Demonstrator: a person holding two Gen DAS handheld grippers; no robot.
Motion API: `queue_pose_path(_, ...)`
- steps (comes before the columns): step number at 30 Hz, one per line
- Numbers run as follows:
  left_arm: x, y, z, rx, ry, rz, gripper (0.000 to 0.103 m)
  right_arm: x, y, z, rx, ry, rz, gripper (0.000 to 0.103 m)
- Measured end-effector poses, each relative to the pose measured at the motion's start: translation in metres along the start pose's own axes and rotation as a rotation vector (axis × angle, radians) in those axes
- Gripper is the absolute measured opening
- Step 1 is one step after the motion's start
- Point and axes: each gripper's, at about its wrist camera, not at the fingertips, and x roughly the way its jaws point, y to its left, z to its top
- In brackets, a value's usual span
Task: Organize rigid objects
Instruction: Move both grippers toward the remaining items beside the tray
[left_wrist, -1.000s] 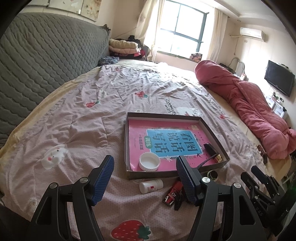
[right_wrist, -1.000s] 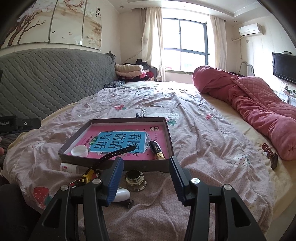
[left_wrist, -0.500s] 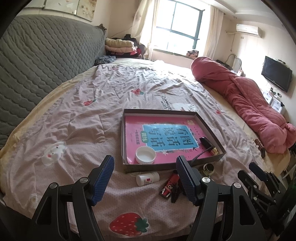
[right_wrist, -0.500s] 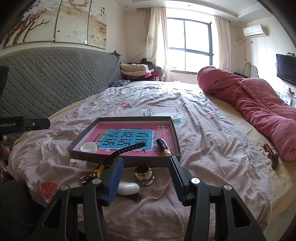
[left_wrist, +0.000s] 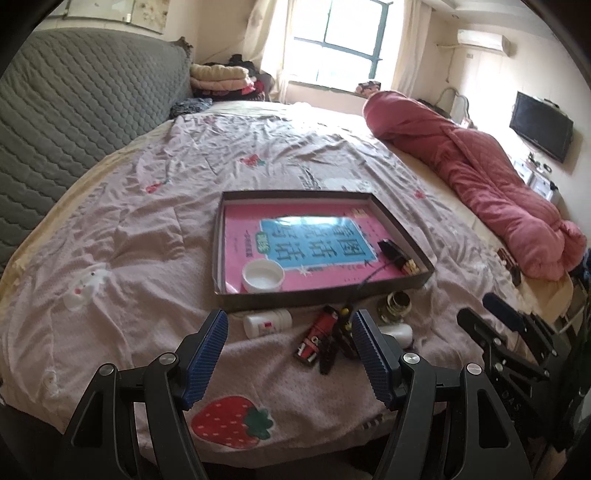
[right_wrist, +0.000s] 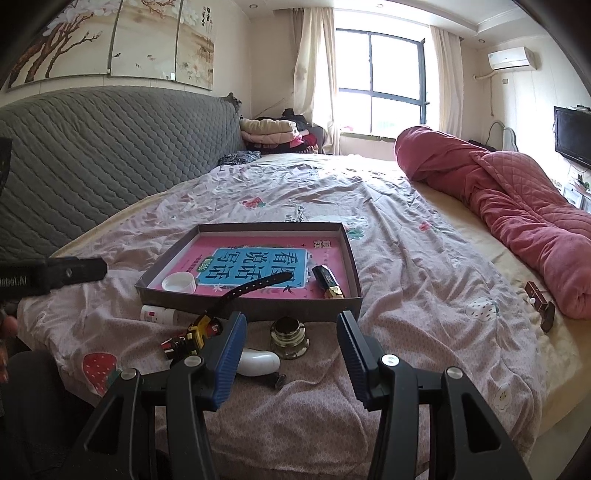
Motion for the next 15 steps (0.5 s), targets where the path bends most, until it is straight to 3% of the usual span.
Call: queue_pose_path(15,0.013,-0.014,-0.019,0.03,0.07,-0.037,0.071,0.008,-0.004,-0.004,0.012,0.036,-0.004,0.05)
